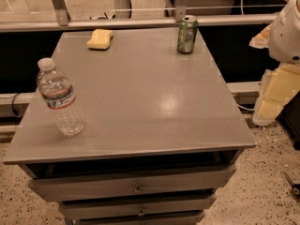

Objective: Move water bottle near green can

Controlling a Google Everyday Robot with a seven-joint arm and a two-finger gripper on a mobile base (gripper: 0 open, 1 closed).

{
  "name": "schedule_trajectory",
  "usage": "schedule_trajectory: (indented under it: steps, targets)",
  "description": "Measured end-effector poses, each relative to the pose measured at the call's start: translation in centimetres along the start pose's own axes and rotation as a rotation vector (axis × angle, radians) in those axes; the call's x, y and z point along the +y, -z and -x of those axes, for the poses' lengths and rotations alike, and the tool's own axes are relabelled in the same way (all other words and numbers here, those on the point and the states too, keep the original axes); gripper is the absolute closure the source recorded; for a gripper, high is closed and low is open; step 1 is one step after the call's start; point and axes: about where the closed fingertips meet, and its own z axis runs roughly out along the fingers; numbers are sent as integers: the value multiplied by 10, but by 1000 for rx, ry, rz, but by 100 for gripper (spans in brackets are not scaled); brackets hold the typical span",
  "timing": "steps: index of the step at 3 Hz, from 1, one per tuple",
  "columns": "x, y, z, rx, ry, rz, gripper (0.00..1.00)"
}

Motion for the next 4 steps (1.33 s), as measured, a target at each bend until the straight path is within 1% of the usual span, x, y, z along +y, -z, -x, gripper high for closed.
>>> schedule_trajectory:
  steps: [1,2,3,4]
  targets:
    - [0,0,0,0,0,0,0]
    - [1,-10,13,-56,-9,24,0]
    - [1,-52,70,-266,-33,117,0]
    - [5,-75,135,-465,-24,197,0]
